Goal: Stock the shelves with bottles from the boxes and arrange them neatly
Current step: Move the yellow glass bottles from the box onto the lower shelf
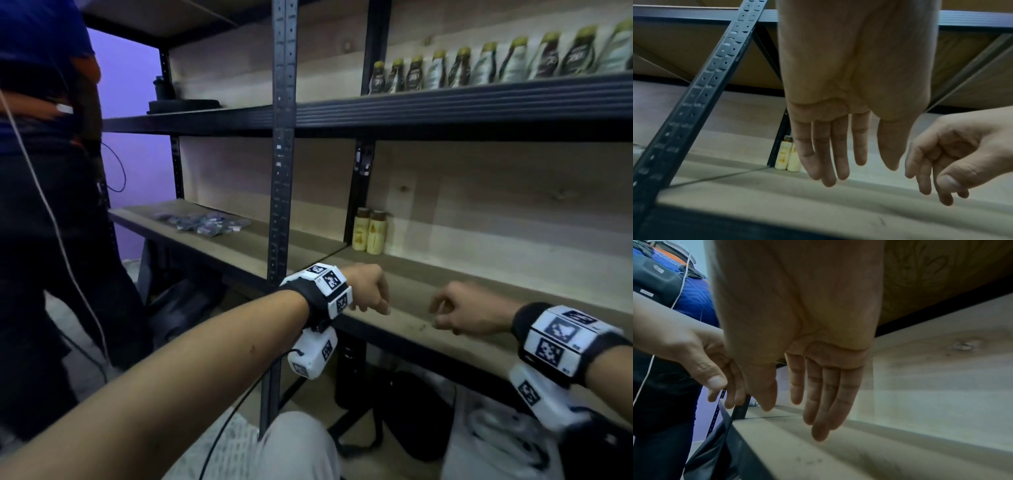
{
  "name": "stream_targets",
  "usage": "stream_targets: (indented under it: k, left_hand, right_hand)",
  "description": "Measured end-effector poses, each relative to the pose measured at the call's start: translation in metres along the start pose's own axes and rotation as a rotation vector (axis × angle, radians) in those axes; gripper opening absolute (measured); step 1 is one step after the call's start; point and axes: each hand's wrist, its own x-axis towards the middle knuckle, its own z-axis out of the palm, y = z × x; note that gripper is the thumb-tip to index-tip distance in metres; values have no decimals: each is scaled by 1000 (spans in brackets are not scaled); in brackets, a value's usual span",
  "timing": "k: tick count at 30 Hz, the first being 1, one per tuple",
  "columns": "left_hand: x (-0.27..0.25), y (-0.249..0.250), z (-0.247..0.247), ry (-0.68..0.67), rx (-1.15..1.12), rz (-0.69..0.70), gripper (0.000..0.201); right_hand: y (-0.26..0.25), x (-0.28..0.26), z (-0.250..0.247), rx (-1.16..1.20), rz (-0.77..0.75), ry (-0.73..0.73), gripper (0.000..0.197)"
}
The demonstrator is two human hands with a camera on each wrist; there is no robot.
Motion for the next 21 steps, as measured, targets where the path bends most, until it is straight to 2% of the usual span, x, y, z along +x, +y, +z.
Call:
stream_targets:
  k: [3, 5, 7, 12, 15, 18, 21]
  left_hand:
    - [-11, 4, 42, -71, -43, 15, 19]
    - [-15, 3, 78, -167, -52, 24, 16]
    - [-17, 2, 113, -229, -38, 32, 17]
    - [-17, -4, 197, -298, -31, 44, 20]
    - [-14, -15, 250, -383, -110, -19, 6]
    - [-12, -31, 303, -427, -220, -131, 16]
    - [-12, -51, 355, -445, -286, -258, 16]
  right_hand:
    - [1, -28, 29, 77, 44, -76, 14]
    - [3, -47, 51, 71, 65, -110, 11]
    - [10, -63, 73, 59, 95, -151, 10]
    - [42, -88, 136, 240, 214, -263, 13]
    - [65, -97, 183, 355, 307, -327, 14]
    - [88, -107, 232, 437, 403, -385, 11]
    - [107, -118, 282, 429, 469, -417, 19]
